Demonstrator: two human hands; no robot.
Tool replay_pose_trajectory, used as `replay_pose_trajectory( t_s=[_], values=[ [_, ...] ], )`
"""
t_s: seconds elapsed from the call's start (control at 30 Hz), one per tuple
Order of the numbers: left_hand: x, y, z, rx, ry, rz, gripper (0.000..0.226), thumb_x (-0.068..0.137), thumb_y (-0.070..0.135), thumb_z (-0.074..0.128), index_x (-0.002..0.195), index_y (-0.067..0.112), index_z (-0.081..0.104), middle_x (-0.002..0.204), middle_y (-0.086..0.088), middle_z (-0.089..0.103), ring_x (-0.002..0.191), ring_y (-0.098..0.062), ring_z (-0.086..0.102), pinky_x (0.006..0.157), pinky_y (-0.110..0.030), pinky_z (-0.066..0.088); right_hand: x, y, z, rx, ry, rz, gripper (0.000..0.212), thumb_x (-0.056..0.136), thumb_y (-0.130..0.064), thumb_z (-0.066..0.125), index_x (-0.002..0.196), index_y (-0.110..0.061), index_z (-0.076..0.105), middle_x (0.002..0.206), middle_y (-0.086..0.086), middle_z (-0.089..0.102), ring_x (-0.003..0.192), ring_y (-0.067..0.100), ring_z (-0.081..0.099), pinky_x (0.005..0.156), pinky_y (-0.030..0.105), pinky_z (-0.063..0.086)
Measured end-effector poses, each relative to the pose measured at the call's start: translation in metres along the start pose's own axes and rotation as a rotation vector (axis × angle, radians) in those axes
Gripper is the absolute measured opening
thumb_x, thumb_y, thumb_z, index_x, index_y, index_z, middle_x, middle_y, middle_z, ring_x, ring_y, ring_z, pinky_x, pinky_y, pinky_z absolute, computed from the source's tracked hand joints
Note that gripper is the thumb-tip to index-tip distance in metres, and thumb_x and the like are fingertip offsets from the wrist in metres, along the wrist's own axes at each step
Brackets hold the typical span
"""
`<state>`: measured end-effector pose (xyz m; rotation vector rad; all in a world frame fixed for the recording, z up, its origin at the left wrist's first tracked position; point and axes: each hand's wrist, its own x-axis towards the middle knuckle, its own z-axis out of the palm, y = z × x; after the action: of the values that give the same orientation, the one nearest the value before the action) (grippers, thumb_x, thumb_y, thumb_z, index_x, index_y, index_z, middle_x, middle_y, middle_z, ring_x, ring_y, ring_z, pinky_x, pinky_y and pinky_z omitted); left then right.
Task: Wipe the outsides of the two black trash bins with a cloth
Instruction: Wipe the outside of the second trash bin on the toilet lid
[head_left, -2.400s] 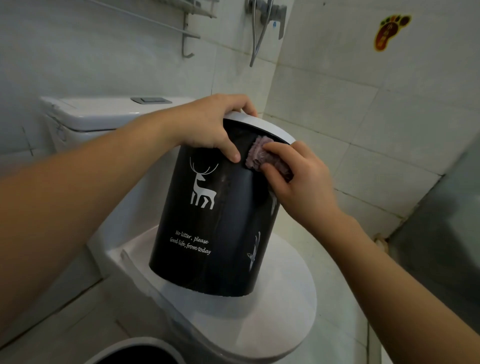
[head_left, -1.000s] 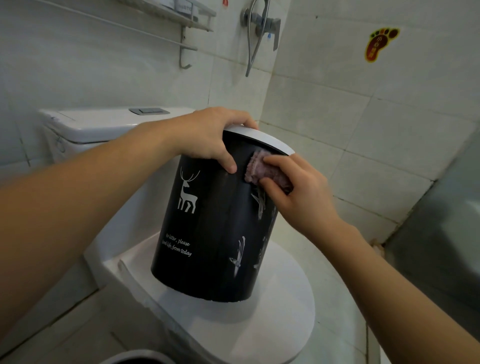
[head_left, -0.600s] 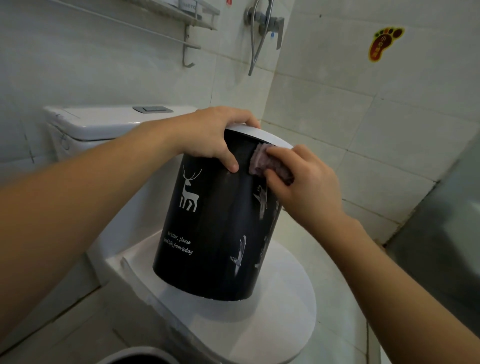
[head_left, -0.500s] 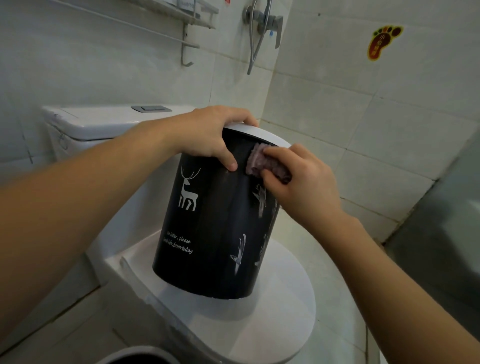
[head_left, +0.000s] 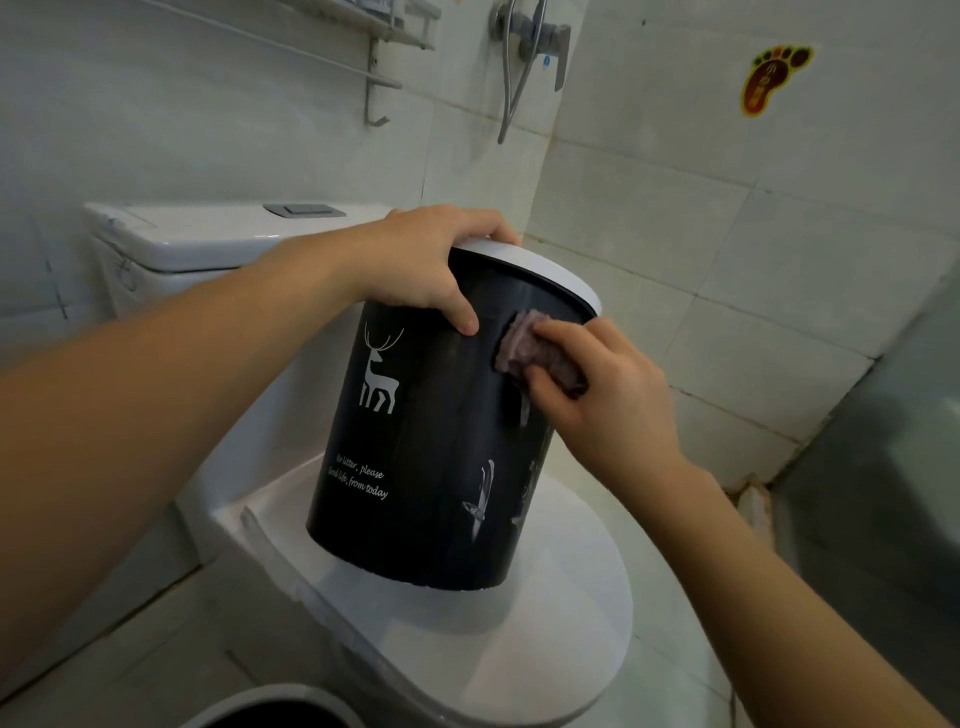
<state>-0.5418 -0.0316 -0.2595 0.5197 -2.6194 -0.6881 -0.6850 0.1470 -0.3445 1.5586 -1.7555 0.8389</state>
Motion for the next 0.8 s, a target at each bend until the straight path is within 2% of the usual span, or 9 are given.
replay_pose_trajectory(
  t_s=[0.23,0.33,0.5,0.67,0.8],
  values=[
    [-0.001,-0.003,-0.002,-0.013,0.008,-0.015,0.07,0.063,0.018,0.089,0.114,0.051,0.055,0.11,0.014,0.065,0.104,-0.017,0.062,0.094,-0.044,0.052,-0.058,-0.01,0.006,0.06,-0.184,-0.277,0.03,0.087,-0.028,0.065,0.115,-0.019,0.071,0.088,0.002,0.057,0.072,0.02,0.054,0.052,0.037,0.05],
    [0.0,-0.003,-0.001,-0.006,0.01,-0.018,0.07,0.063,0.02,0.089,0.116,0.051,0.055,0.111,0.014,0.065,0.104,-0.017,0.062,0.095,-0.044,0.052,-0.054,-0.008,0.007,0.039,-0.141,-0.256,0.03,0.088,-0.028,0.063,0.115,-0.019,0.072,0.088,0.002,0.059,0.072,0.021,0.056,0.051,0.037,0.05],
    [0.001,-0.002,0.0,-0.003,0.002,-0.026,0.07,0.063,0.022,0.09,0.113,0.055,0.054,0.112,0.013,0.065,0.104,-0.019,0.062,0.094,-0.046,0.053,-0.028,-0.006,0.005,0.029,-0.036,-0.056,0.036,0.087,-0.035,0.059,0.117,-0.019,0.07,0.093,0.001,0.062,0.07,0.022,0.058,0.052,0.033,0.051],
    [0.0,-0.004,-0.002,-0.009,0.011,-0.034,0.071,0.063,0.019,0.09,0.115,0.052,0.055,0.11,0.015,0.065,0.104,-0.018,0.062,0.096,-0.045,0.052,-0.065,-0.011,0.009,0.079,-0.15,-0.224,0.034,0.085,-0.027,0.067,0.117,-0.017,0.07,0.091,0.004,0.059,0.073,0.021,0.055,0.054,0.035,0.051],
    [0.0,-0.004,-0.003,-0.021,-0.004,-0.036,0.07,0.065,0.019,0.089,0.115,0.052,0.054,0.11,0.016,0.064,0.104,-0.018,0.063,0.094,-0.047,0.053,-0.085,-0.013,0.009,0.082,-0.235,-0.345,0.027,0.087,-0.025,0.067,0.112,-0.017,0.072,0.088,0.001,0.059,0.073,0.018,0.054,0.052,0.031,0.048]
  ],
)
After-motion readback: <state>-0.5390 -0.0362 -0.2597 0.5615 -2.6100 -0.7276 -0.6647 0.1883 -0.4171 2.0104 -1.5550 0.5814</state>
